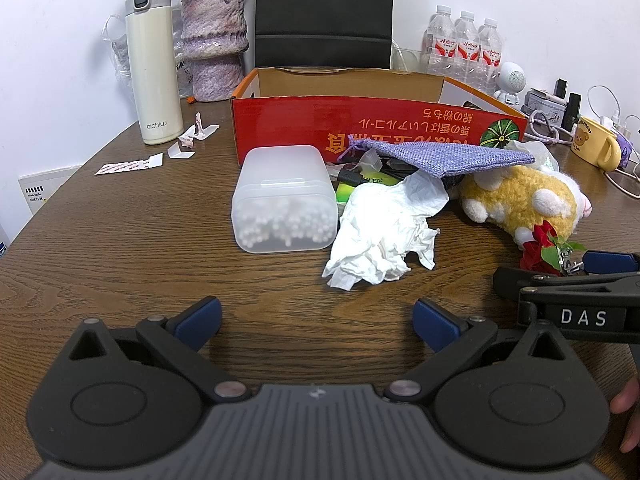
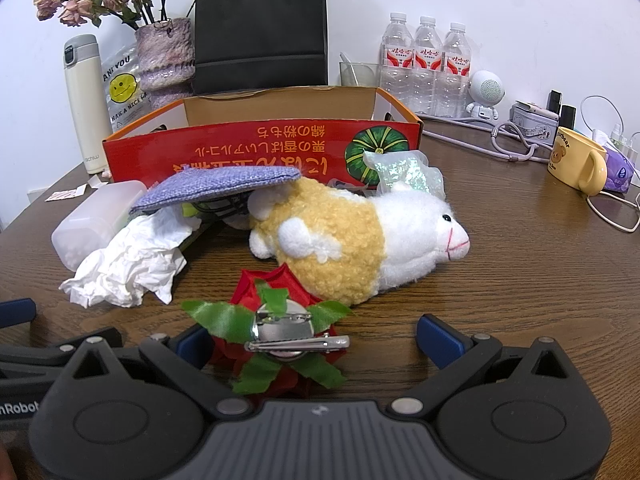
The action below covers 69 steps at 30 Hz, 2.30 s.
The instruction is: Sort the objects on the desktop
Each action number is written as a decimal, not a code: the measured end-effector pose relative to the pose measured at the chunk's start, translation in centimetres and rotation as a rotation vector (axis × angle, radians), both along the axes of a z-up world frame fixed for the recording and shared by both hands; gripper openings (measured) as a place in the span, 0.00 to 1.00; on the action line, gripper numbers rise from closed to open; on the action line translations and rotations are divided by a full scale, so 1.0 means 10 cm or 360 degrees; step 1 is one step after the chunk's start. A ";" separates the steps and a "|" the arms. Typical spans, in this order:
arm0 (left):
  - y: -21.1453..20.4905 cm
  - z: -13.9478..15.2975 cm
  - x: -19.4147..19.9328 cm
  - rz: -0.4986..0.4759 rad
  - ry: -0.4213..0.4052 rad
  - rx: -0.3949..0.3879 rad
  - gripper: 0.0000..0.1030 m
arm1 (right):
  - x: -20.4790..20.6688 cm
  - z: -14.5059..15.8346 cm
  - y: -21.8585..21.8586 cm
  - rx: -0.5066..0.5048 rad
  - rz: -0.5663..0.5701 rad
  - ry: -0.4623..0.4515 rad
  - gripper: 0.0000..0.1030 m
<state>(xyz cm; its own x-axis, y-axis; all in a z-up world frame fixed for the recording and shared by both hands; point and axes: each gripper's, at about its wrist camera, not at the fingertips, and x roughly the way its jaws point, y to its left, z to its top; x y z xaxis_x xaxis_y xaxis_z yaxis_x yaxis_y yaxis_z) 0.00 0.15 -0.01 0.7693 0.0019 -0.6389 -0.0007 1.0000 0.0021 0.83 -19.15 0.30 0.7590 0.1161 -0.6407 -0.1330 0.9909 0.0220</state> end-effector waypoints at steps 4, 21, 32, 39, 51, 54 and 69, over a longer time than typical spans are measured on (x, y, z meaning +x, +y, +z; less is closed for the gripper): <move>0.00 0.00 0.00 0.0000 0.0000 0.0000 1.00 | 0.00 0.00 0.00 0.0000 0.0000 0.0000 1.00; 0.00 0.00 0.00 0.0001 0.0000 -0.0001 1.00 | 0.00 0.00 0.00 0.0000 0.0000 -0.0001 1.00; -0.02 -0.01 -0.01 0.0001 0.0000 -0.0001 1.00 | 0.00 0.00 0.00 -0.0006 0.0000 0.0000 1.00; -0.02 0.01 -0.02 0.0004 0.0000 0.0005 1.00 | 0.00 0.00 0.00 -0.0009 0.0000 -0.0001 1.00; -0.03 0.01 -0.04 0.0002 0.0000 0.0007 1.00 | -0.01 -0.01 0.00 -0.0016 -0.0010 0.0000 1.00; -0.03 0.00 0.00 -0.0009 0.0000 0.0003 1.00 | 0.00 -0.02 0.01 -0.0013 -0.0004 0.0000 1.00; 0.29 0.38 -0.04 -0.0070 -0.0217 -0.0308 1.00 | -0.19 0.29 -0.39 0.0231 0.0194 -0.0091 0.92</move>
